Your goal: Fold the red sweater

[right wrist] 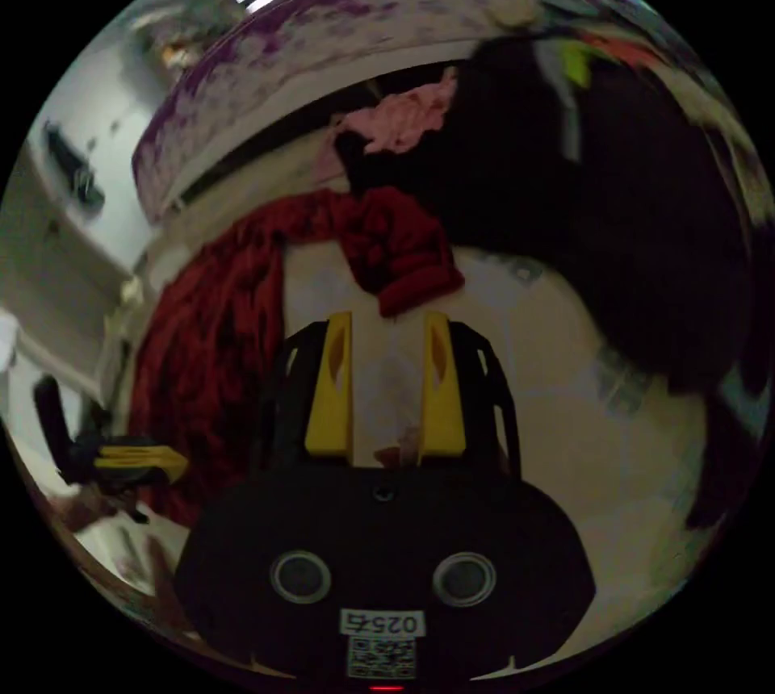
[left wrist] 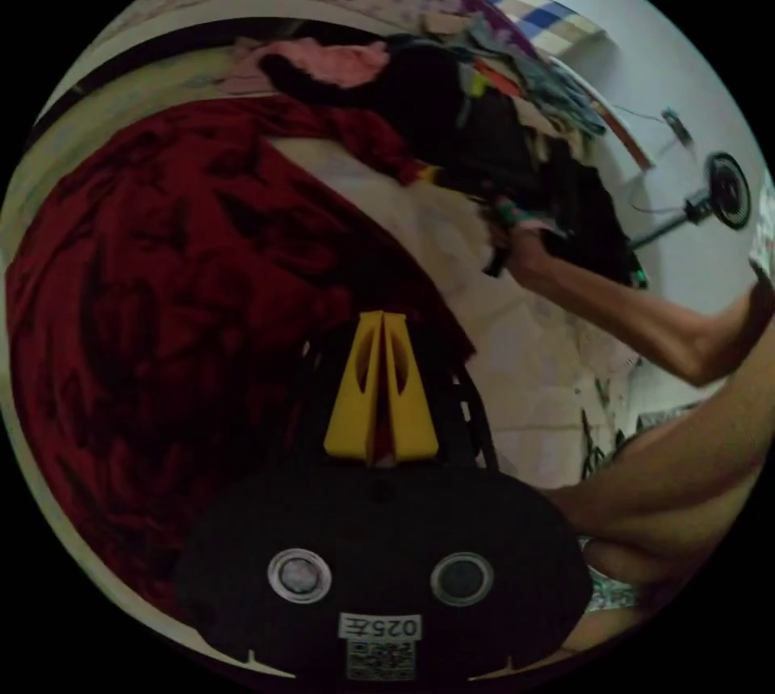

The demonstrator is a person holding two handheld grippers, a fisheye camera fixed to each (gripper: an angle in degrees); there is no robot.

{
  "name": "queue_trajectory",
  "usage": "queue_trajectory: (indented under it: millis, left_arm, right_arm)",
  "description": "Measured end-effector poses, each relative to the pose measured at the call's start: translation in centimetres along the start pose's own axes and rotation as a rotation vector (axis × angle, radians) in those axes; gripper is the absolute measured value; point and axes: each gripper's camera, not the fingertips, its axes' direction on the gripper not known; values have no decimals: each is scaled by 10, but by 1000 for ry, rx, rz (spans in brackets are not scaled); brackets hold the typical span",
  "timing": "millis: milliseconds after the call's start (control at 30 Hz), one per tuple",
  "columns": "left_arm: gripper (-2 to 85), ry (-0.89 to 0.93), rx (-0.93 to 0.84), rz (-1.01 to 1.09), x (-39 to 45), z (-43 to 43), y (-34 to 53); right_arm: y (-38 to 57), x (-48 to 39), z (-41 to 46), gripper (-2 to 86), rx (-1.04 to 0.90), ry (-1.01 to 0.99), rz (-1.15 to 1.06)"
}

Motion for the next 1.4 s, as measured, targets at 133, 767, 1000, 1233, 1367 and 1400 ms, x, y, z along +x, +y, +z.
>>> queue_trajectory:
  millis: [133,767,1000,1233,1367,1400]
  left_arm:
    - [-9,-42,-208,64,11,65,-1]
    - [-9,180,-177,69,-19,0,27]
    - [-9,-27,113,54,-132,-109,-65]
    - [-9,-172,221,-150,-242,-186,-119]
    - [-9,-173,282,-324,-298,-234,-101]
    - [-9,-162,297,-353,-305,-240,-96]
  right_arm:
    - [-29,-26,11,126,-107,169,-336]
    - [-104,67,-98,41,-270,-149,-129]
    - [-190,158,-136,41,-156,-258,126]
    - [-242,179,-105,39,-148,-1131,542]
    - [-274,83,-86,41,-165,-1250,355]
    - [-278,64,-80,41,-191,-1260,305]
